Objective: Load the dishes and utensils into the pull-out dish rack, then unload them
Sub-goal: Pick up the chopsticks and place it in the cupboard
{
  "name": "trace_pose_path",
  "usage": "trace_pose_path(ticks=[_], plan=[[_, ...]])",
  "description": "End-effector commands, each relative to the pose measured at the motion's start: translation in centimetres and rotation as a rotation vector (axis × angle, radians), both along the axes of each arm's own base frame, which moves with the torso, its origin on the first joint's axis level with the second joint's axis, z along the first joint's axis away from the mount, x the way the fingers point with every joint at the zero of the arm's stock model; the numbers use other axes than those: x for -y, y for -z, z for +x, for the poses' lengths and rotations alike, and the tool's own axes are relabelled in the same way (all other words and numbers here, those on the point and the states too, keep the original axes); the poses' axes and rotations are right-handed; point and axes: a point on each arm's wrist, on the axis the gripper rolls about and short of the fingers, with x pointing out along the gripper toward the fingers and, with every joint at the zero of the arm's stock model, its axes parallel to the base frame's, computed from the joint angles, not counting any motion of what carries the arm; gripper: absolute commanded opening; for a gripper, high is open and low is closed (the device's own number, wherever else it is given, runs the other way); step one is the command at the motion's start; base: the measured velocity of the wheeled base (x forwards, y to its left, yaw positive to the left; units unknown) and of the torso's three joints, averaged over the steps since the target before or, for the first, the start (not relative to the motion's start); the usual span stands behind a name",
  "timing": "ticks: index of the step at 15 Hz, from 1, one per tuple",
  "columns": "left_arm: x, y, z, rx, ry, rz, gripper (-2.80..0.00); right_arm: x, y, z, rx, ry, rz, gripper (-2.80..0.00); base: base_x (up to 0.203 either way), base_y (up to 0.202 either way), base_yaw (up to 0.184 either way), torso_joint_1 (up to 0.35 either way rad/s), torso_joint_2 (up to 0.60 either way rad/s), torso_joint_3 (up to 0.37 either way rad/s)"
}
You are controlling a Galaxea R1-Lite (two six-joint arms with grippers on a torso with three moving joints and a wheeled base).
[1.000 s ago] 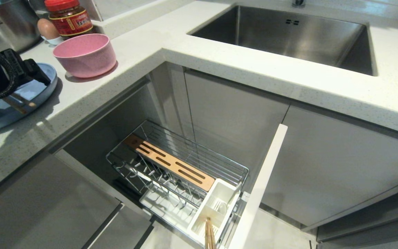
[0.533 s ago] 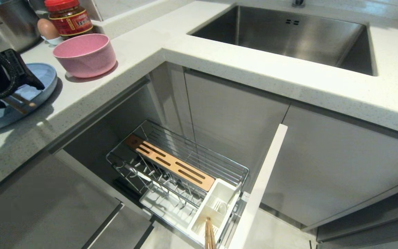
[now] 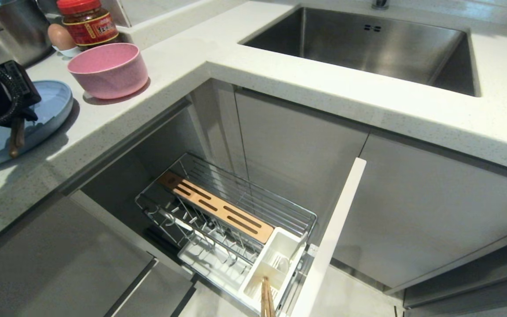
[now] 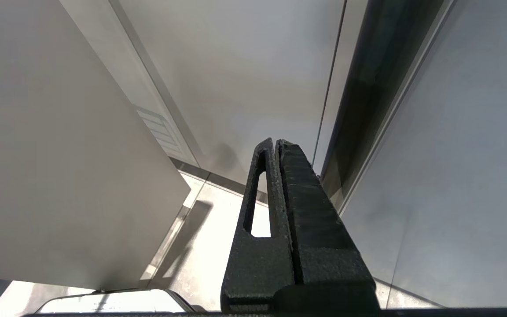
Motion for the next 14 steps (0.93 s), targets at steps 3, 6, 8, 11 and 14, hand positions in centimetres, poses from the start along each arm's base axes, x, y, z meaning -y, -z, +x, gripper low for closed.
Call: trace_pose_path(ticks=[3,6,8,11,14], plan=[[-0.1,0.0,0.0,-0.004,-0.015,0.006,-2.80,0.0,0.0,0.0,0.005,0.000,0.000,-2.80,0.000,0.000,0.000,0.000,0.00,0.000],[-0.2,-0.5,-0.6,0.026,-0.016,0.000,-2.80,0.0,0.0,0.0,0.005,0.000,0.000,-2.80,0.000,0.000,0.000,0.000,0.00,0.000],[-0.4,-1.6,-2.1,0.082,-0.023,-0.018,-2.80,0.0,0.0,0.0,0.005,0.000,0.000,-2.80,0.000,0.000,0.000,0.000,0.00,0.000],[-0.7,-3.3,-5.2,0.190,-0.018,-0.042,-2.80,0.0,0.0,0.0,0.005,0.000,0.000,-2.80,0.000,0.000,0.000,0.000,0.00,0.000],[-0.5,-4.9,-8.5,0.320,0.047,-0.077,-2.80,0.0,0.0,0.0,0.005,0.000,0.000,-2.80,0.000,0.000,0.000,0.000,0.00,0.000]])
